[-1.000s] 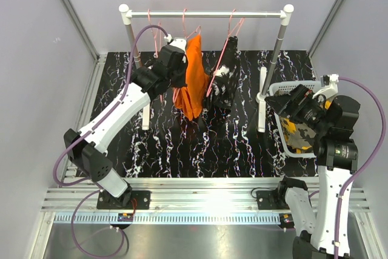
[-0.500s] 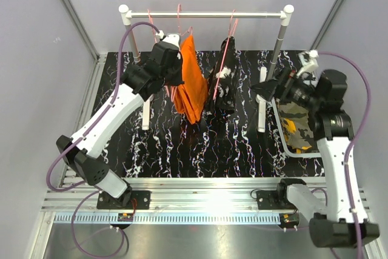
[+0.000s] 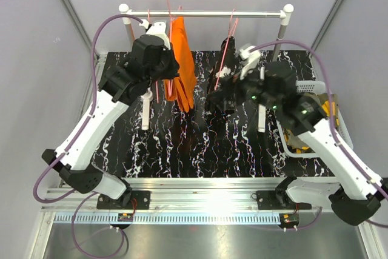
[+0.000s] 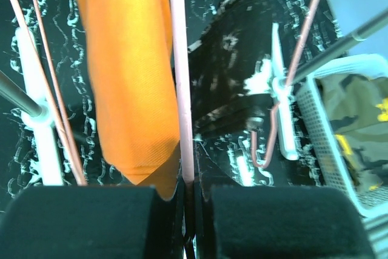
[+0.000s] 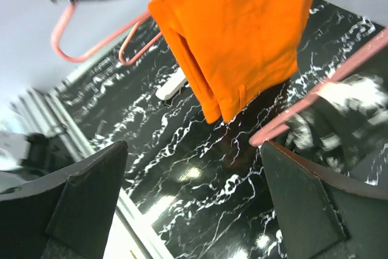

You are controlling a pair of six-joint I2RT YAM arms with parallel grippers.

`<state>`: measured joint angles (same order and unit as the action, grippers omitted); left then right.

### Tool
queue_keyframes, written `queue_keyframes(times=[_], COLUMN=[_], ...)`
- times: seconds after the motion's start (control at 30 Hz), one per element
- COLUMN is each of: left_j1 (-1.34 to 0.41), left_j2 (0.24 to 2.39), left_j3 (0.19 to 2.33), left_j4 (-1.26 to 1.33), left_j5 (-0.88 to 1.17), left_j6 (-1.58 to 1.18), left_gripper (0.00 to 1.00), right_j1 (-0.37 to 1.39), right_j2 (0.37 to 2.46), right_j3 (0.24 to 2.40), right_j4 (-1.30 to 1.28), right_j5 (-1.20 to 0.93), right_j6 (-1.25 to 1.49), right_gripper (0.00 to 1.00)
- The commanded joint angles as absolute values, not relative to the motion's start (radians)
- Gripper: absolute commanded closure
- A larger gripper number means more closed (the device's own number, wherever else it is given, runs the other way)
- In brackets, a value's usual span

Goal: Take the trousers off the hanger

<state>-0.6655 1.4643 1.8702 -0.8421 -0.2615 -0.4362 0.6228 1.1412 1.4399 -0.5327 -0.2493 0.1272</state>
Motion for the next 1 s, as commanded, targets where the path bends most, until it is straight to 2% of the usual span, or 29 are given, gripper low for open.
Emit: queue_keyframes(times=[0.0,0.2,0.4,0.6,0.83,0.97], left_j1=[-0.683,-0.692,-0.692,-0.692,-0.692,-0.692], left_j2=[1.365,1.295,1.259,1.218,1.178,1.183], left_j3=[2.006,2.013,2.025,2.029,2.025,2.039], left_j4=[-0.692,-0.733,-0.752,-0.744,-0.73,-0.719], left_j5=[-0.304,-0.279,-0.235,-0.198,-0.21,-0.19], left_j6=[-0.491,-0.606,-0.69,-0.741,-0.781,-0.804], left_gripper=[1.0,1.0,1.0,1.0,1.0,1.0], right_j1=[0.806,0.994,1.107,1.114,1.158,1.189], right_j2=[1.173,1.198,1.279,1.371,1.45,1.488], right_j3=[1.401,1.21,1.066,0.947,0.884,0.864], right_j4=[-0.395,-0.083,0.182,0.331,0.524,0.626], right_j5=[0.107,0.326,0.549,0.56,0.492,0.521], right_j6=[0.006,-0.02,-0.046,-0.009,-0.006,-0.037], right_gripper=[0.0,0.01,0.01,0.0,0.01,0.01])
